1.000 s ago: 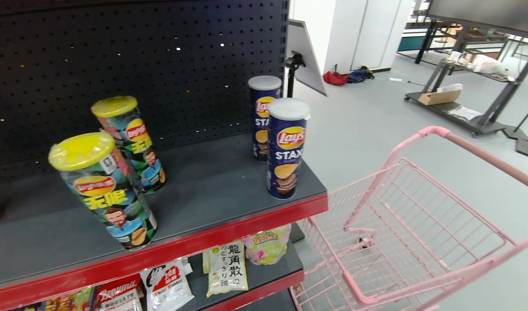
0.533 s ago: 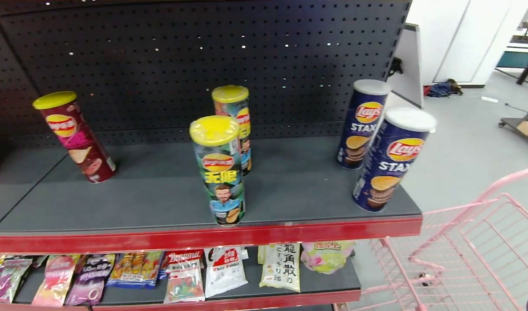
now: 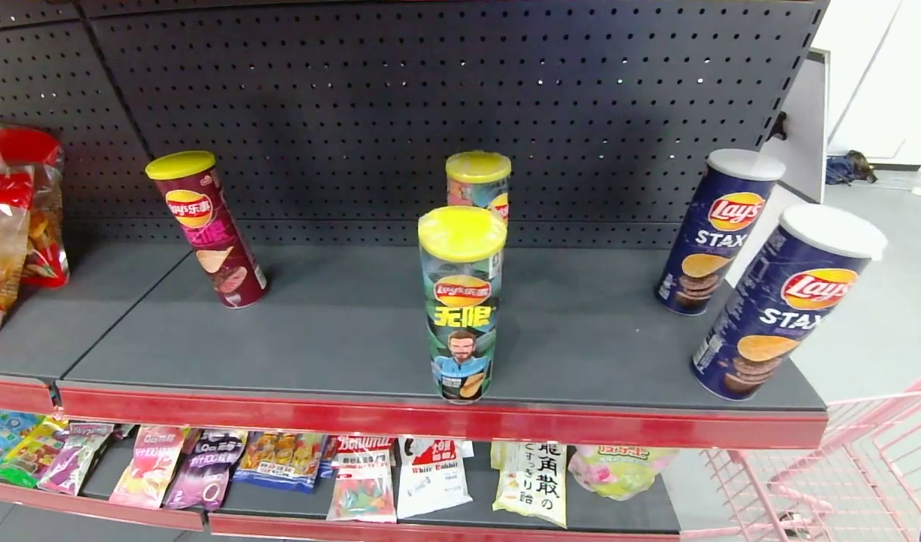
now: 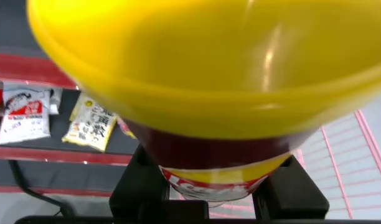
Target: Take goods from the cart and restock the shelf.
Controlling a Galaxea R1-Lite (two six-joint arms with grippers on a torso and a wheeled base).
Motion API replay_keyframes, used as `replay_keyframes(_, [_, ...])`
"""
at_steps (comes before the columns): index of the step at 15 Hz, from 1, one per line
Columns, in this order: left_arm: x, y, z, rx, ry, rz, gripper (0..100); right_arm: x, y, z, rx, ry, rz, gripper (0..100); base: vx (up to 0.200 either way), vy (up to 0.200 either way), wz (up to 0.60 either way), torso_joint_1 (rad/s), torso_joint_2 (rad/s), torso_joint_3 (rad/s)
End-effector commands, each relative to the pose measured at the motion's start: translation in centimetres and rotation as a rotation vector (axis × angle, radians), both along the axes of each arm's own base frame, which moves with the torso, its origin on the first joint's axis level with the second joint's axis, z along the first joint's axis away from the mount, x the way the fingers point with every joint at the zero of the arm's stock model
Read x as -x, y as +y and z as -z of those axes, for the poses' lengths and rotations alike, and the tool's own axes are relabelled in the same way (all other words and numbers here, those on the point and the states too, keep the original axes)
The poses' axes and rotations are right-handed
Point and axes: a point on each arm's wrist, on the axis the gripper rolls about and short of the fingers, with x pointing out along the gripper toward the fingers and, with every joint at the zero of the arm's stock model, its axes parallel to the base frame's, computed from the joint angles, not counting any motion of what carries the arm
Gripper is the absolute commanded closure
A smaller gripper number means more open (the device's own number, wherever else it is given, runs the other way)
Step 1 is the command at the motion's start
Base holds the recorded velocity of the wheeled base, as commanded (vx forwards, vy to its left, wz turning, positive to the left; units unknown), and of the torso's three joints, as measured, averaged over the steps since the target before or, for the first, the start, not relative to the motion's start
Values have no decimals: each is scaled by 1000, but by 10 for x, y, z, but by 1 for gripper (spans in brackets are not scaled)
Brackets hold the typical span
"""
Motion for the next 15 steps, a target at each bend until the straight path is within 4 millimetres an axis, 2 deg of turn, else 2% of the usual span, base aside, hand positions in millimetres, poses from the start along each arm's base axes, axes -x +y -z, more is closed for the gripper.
replay_keyframes(1, [0,0,0,0,1,0,0,3,0,0,-4,-15,-5,100,0,200,0,17,2,-7])
replay_keyframes(5, [0,0,0,0,-1,0,0,11,-2,2,-7,-45,-2,100,0,200,0,-1,1,2])
replay_keyframes(8, [0,0,0,0,1,0,0,28,-4,11,-11,-68,-4,100,0,200,0,4,4,1])
replay_keyframes(15, [0,0,0,0,-1,0,0,30,-4,16,-12,-72,-5,100,0,200,0,0,2,1])
